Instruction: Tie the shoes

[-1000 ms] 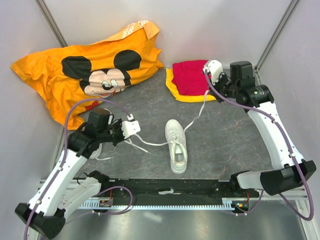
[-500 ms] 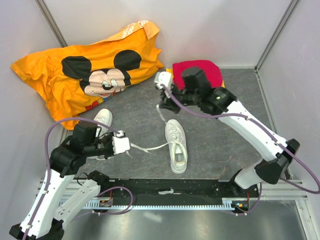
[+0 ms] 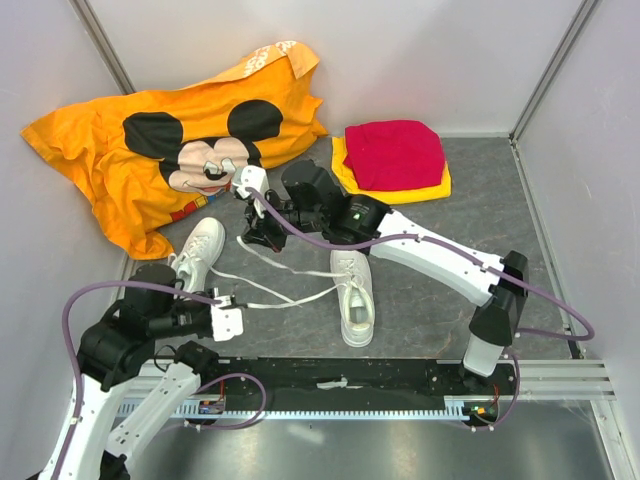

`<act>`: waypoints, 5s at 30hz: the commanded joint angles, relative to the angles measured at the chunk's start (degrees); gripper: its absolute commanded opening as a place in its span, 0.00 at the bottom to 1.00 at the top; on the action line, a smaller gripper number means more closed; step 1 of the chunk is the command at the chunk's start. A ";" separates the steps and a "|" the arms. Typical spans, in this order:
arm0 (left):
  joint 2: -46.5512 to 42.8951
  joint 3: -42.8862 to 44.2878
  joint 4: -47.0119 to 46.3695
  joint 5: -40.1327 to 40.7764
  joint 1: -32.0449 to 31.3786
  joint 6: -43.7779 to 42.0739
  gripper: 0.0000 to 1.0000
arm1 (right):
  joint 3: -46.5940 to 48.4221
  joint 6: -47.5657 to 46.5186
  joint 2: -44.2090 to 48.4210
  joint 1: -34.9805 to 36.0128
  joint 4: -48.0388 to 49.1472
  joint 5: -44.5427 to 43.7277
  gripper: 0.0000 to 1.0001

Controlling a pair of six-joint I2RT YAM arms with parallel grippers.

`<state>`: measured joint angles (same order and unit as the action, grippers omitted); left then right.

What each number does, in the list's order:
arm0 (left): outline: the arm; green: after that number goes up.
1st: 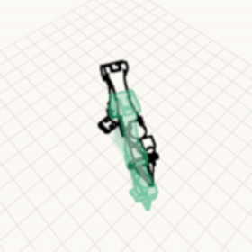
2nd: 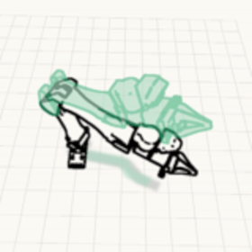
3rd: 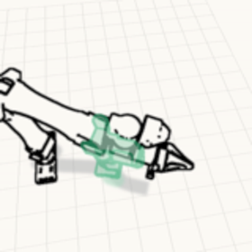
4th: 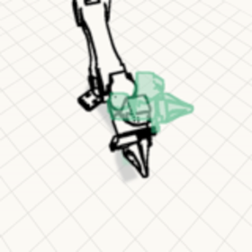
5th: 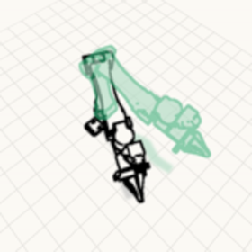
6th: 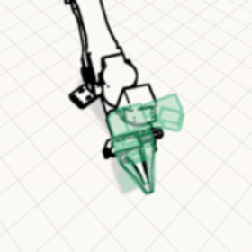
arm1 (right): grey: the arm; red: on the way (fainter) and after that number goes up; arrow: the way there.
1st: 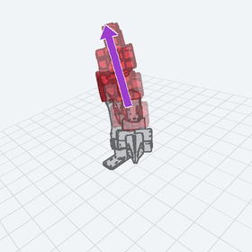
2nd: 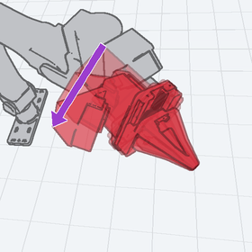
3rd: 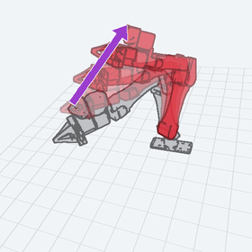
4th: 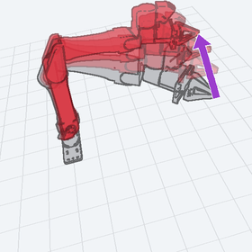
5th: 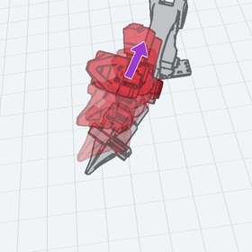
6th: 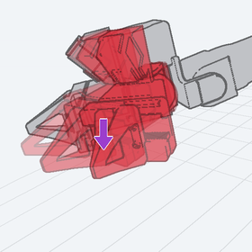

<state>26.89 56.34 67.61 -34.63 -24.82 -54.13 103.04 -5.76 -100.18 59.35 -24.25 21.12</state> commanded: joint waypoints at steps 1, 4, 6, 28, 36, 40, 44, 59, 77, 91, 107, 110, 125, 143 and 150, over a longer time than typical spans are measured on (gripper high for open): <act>-1.23 -0.17 1.38 -2.72 0.21 -3.26 0.02 | -0.64 7.15 -3.26 0.67 8.95 -0.21 0.00; -1.76 -0.52 2.34 -2.98 0.21 -3.70 0.02 | -1.53 10.58 -6.24 1.55 11.77 0.06 0.00; -2.11 -0.53 2.52 -3.16 0.21 -3.44 0.02 | -1.62 11.55 -7.65 2.25 12.56 0.67 0.00; 7.70 -1.15 -11.78 -2.46 0.21 5.87 0.02 | -9.70 6.20 6.11 -7.40 1.84 0.59 0.98; 31.44 6.22 -36.66 9.12 0.30 25.19 0.02 | -22.16 -3.19 25.00 -13.65 -4.40 -5.65 0.98; 44.18 11.33 -40.89 12.30 0.30 33.36 0.02 | -27.45 -9.52 30.57 -13.65 -9.22 -4.35 0.98; 53.42 13.54 -42.21 13.63 1.08 38.30 0.01 | -31.14 -16.03 32.06 -12.86 -14.07 -3.80 0.97; 67.76 10.29 -41.86 8.53 8.21 42.00 0.01 | -34.14 -21.66 10.12 1.90 -5.73 -10.49 0.76; 71.19 9.76 -42.04 5.10 8.73 42.97 0.02 | -28.25 -17.27 -8.01 4.28 0.34 -13.21 0.61; 71.63 9.76 -42.21 5.01 8.74 42.44 0.02 | -31.59 -17.80 -9.68 4.19 2.19 -17.08 0.46; 68.73 10.72 -39.75 3.08 8.73 41.91 0.02 | -32.47 -18.15 -0.29 0.77 -0.97 -13.31 0.00; 67.24 10.72 -39.32 2.73 8.74 41.91 0.02 | -32.38 -17.88 3.32 0.59 -2.29 -11.81 0.00; 46.95 10.11 -22.45 -7.11 8.21 28.32 0.01 | -30.09 -17.71 25.99 -6.09 -18.99 -6.89 0.00; 29.00 -5.88 -14.15 -4.04 -10.86 7.55 0.02 | -40.63 -10.86 46.12 -9.87 -20.75 -12.51 0.00; 29.97 -10.54 -26.45 1.39 -19.20 8.87 0.02 | -46.35 -10.33 50.17 -10.04 -20.49 -16.47 0.00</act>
<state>56.64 47.40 50.68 -36.95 -40.45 -43.77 59.61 -17.52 -51.75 49.65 -45.28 8.08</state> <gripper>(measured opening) 0.022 0.007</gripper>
